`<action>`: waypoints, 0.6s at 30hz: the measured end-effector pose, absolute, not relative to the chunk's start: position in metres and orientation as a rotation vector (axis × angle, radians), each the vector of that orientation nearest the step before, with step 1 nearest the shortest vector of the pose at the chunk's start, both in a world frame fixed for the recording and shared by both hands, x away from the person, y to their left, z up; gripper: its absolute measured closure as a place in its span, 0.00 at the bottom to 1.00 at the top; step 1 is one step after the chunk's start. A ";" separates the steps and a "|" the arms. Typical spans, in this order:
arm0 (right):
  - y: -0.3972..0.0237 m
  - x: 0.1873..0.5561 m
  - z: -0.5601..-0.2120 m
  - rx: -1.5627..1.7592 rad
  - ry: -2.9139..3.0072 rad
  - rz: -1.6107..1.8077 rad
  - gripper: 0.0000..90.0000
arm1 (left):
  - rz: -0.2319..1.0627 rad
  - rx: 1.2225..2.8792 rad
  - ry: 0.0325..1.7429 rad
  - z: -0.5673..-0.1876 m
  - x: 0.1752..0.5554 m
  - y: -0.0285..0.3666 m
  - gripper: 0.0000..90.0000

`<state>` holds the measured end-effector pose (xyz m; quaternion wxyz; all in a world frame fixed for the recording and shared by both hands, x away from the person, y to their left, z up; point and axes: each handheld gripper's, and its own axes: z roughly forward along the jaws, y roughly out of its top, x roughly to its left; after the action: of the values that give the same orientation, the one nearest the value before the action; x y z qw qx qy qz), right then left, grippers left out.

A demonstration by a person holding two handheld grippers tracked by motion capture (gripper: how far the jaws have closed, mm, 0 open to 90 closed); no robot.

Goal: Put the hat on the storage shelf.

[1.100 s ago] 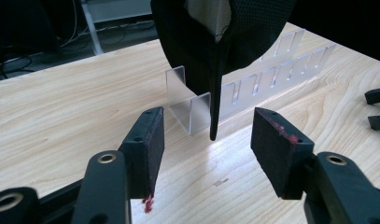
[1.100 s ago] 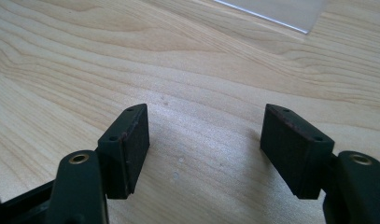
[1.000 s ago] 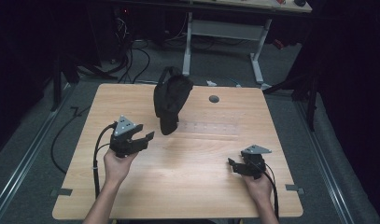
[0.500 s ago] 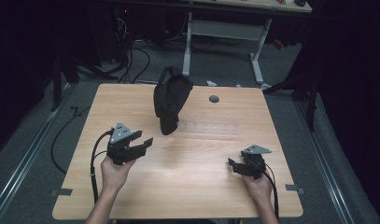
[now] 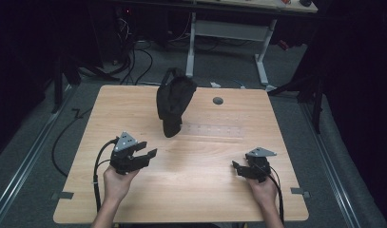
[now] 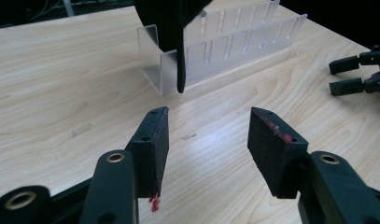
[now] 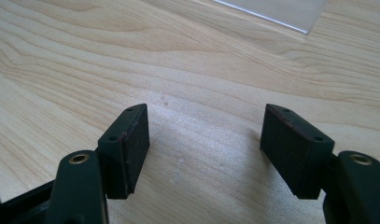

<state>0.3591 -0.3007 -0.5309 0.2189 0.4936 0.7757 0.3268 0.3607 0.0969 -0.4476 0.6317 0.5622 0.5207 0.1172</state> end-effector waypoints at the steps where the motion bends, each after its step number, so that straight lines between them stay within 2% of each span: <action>1: -0.301 0.359 -0.531 1.365 2.147 0.905 0.37 | 0.266 1.289 1.192 -0.449 0.360 0.097 0.53; 18: -0.300 0.359 -0.531 1.368 2.146 0.905 0.37 | 0.245 1.297 1.229 -0.468 0.356 0.095 0.52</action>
<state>0.3589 -0.3004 -0.5309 0.2186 0.4943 0.7752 0.3269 0.3556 0.0955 -0.4684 0.6203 0.5641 0.5346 0.1064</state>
